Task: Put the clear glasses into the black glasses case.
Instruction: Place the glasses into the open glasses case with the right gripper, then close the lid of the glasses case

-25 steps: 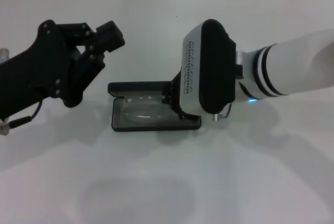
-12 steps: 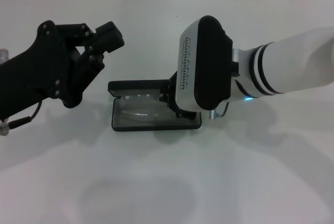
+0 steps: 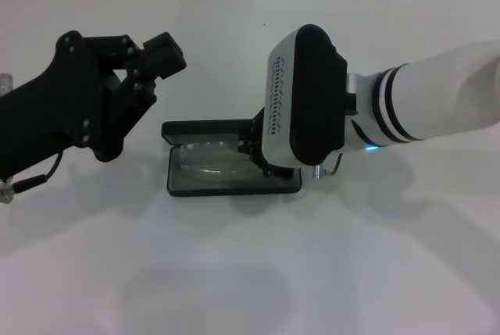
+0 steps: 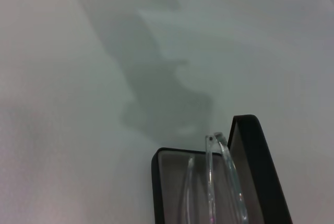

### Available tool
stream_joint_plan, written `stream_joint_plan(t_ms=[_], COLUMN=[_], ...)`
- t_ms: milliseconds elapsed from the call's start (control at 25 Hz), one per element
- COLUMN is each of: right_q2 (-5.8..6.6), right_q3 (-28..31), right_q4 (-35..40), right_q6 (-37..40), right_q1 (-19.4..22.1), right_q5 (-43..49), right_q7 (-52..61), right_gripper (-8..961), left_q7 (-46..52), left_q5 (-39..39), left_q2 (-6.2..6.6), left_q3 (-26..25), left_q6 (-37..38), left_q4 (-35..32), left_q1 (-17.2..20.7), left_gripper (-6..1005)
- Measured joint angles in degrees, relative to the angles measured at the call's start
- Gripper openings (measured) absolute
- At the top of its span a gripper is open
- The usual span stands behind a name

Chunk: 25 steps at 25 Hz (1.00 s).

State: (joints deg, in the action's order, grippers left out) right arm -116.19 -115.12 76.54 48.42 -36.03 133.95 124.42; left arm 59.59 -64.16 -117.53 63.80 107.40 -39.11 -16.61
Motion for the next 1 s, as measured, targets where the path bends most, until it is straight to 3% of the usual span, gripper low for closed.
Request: stream_joint_plan(t_ms=[640,1000], right_q2=[0.00,0.01], right_q3=[-0.20,0.35], right_q4=[0.18,3.61], right_q6=[0.04,1.95], right_q1=[-0.12,1.99], right_q5=[-0.65,-2.27], right_q7=[-0.02,-0.25], right_gripper=[122,123], left_q7=[0.00,0.00], left_q5=[-0.08,-0.15], left_q2=[0.02,0.17], left_q3=[0.00,0.00], left_q6=[0.00,0.15], left_q4=[0.09,0.07], left_q1=[0.09,0.24], left_gripper=[55,56])
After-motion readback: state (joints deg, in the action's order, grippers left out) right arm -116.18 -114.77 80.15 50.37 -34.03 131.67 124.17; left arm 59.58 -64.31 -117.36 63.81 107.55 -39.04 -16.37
